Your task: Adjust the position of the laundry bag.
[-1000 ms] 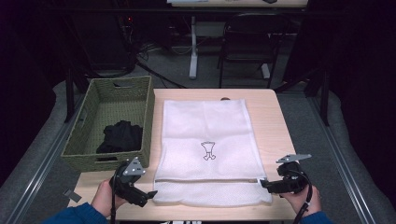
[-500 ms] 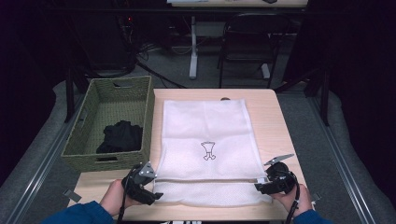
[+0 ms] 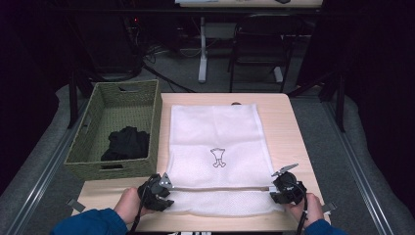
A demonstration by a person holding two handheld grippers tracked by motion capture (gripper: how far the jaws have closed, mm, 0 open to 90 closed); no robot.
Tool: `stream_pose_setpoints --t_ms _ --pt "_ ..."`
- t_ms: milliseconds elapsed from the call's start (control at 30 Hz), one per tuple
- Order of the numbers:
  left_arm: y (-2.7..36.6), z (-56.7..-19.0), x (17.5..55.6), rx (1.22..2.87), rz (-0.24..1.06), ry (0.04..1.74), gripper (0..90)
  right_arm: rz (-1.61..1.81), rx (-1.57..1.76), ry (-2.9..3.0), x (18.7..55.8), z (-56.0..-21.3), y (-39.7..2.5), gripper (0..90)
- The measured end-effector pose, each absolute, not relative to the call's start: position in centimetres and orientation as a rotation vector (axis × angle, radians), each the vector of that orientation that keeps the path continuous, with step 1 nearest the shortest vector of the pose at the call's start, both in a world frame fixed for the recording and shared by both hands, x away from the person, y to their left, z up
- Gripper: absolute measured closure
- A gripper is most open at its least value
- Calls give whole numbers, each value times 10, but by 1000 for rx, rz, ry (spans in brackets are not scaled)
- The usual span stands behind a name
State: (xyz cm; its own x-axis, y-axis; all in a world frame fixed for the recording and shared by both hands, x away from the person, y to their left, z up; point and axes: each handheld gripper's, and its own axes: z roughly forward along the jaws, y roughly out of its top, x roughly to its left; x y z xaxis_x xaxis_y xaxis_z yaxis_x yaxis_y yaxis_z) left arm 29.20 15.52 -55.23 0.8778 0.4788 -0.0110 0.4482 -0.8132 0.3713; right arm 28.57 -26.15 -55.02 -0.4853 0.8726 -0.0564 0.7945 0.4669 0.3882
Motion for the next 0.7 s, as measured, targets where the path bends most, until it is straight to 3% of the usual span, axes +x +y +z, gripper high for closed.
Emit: stream_pose_setpoints --t_ms 200,700 --pt "158 -552 294 2674 126 708 787 436 1402 2461 290 -551 -256 641" --pt "168 -552 311 2655 188 818 809 497 1392 2474 309 -551 -250 664"
